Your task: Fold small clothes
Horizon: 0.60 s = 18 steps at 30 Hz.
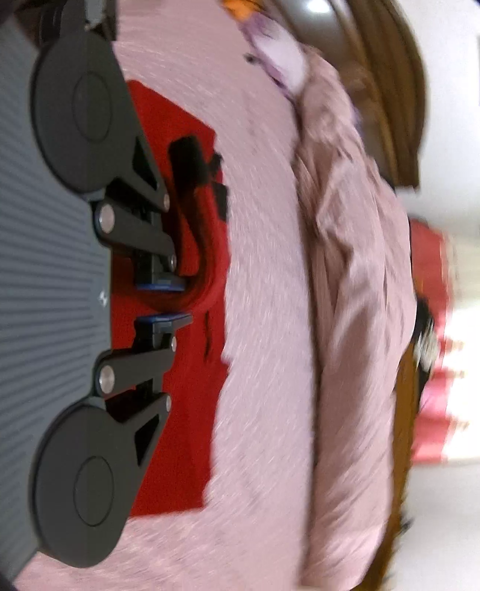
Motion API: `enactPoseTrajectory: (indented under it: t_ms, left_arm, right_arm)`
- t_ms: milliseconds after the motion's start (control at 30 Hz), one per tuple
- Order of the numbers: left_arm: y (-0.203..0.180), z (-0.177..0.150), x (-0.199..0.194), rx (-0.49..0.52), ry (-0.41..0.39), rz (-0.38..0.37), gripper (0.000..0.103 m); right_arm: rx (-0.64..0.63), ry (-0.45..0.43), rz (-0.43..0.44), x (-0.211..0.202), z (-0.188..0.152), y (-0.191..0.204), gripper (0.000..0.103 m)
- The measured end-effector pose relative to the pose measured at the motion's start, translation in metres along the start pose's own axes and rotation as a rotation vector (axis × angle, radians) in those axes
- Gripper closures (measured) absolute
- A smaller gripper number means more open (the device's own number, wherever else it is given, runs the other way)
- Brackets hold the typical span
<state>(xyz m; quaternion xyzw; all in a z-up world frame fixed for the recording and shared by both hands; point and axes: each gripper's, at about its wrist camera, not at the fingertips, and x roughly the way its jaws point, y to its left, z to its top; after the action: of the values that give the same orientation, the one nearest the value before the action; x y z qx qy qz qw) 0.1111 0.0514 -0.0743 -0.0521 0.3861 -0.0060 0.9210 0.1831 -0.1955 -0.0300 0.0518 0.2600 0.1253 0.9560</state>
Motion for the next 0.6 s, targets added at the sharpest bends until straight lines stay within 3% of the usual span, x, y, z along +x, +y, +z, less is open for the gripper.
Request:
enactPoseTrajectory:
  t_ms: [233,333,567,600]
  left_arm:
    - [-0.002,0.001,0.002,0.007,0.0,0.01,0.026]
    - [-0.002,0.001,0.002,0.008,0.0,0.011,0.026]
    - [-0.004,0.001,0.003,0.009,0.001,0.018,0.026]
    - [-0.004,0.001,0.003,0.008,0.0,0.019,0.026]
  right_arm:
    - [0.163,0.103,-0.075,-0.001,-0.036,-0.054,0.086]
    - [0.213,0.122,-0.061,-0.003,-0.047,-0.064,0.086]
    - [0.152,0.108,-0.058,-0.033,-0.046,-0.078,0.083]
    - [0.147,0.092,-0.044,-0.037,-0.041,-0.081,0.078]
